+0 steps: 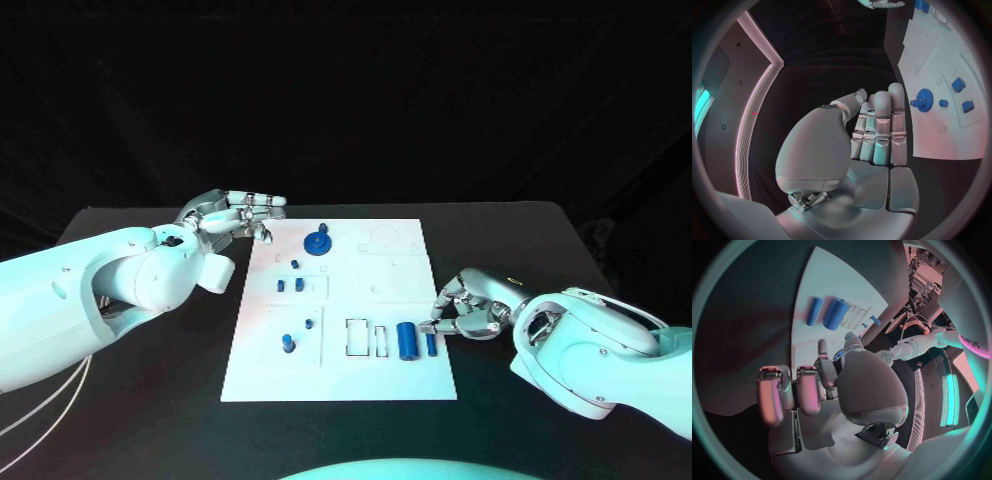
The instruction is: Assemble the parts on the task board
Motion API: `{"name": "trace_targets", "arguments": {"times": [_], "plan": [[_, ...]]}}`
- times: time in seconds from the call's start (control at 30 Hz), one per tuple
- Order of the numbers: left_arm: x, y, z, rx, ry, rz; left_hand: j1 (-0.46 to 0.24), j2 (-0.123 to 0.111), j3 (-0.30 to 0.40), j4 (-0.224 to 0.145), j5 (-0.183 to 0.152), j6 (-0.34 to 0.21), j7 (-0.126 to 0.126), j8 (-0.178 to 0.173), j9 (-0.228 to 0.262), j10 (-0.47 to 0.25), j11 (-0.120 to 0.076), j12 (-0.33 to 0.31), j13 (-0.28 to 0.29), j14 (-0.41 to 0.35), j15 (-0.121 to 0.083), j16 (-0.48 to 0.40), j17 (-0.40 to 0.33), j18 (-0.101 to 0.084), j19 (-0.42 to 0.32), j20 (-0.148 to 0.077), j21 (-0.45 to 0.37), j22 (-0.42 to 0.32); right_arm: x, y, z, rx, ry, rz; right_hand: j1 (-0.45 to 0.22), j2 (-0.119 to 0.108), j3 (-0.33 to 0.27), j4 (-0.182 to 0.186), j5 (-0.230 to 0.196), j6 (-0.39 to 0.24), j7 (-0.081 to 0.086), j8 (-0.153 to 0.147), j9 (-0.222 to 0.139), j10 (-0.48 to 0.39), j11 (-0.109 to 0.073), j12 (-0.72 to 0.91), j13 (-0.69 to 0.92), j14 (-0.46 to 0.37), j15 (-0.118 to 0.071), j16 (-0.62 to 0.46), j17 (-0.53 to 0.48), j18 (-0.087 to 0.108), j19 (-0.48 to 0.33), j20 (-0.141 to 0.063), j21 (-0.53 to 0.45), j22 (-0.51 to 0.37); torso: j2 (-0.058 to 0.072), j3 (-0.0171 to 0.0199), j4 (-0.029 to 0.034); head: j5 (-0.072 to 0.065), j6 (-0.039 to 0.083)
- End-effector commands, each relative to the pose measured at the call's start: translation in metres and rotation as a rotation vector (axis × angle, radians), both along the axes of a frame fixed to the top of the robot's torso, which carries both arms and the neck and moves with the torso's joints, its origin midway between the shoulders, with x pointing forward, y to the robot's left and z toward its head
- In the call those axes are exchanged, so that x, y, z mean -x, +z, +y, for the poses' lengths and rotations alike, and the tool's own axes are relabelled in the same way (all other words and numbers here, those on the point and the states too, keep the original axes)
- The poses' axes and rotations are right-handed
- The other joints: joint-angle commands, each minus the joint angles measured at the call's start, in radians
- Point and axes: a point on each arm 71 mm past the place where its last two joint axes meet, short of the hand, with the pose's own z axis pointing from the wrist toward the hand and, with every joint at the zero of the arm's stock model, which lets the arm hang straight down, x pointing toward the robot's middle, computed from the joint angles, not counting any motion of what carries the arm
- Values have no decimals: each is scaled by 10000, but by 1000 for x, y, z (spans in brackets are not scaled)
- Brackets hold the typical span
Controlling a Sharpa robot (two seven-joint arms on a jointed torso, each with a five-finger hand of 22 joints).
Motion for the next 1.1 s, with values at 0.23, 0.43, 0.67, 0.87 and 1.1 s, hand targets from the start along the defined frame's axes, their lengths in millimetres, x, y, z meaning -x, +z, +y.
{"name": "trace_targets", "arguments": {"times": [0.23,0.43,0.67,0.87,1.1], "plan": [[1,1,0,65,-142,-50,-12,70,-19,-27,29,-77,3,1,-16,-81,-18,65,13,-55,15,-47,-13,135,56,-17,-39,-21,2,-13,15,370,-150,-292,-37,-12,-154,-21,210,-155,-11,103,161,117,-2,198,209,685,-30,90,796,-198,890,4,124,2506,-5,-34,17,-90,-83],[1,0,-1,71,-176,-36,-12,70,-19,-27,29,-77,3,1,-16,-81,-18,65,13,-55,15,-47,-13,135,56,-17,-39,-21,3,-23,24,307,-105,-155,-49,-12,-207,-11,313,-199,-8,133,238,100,2,192,227,678,-28,83,778,-190,876,5,88,2496,0,-37,34,-107,-99],[1,0,-1,75,-205,-19,-12,70,-19,-27,29,-77,3,1,-16,-81,-18,65,13,-55,15,-47,-13,135,56,-17,-39,-21,2,-32,27,602,-67,215,-72,-11,-239,-5,356,-220,-6,151,280,89,4,187,236,674,-26,77,767,-185,867,7,66,2490,-16,-50,67,-135,-141],[2,-1,0,74,-216,6,-12,70,-19,-27,29,-77,3,1,-16,-81,-18,65,13,-55,15,-47,-13,135,56,-17,-39,-21,3,-37,29,904,16,502,-139,-10,-284,4,360,-223,-10,186,337,79,4,183,251,672,-24,79,771,-187,869,10,74,2492,-20,-47,64,-110,-181],[2,-1,1,68,-252,56,-38,68,-38,-12,29,-85,4,4,-20,-99,-16,81,18,-57,18,-46,-20,135,58,-14,-51,-29,4,-44,35,1136,167,630,-168,-17,-312,-1,348,-210,-19,224,386,65,-2,170,251,676,-26,93,800,-188,871,11,82,2494,-21,-56,76,-121,-206]]}}
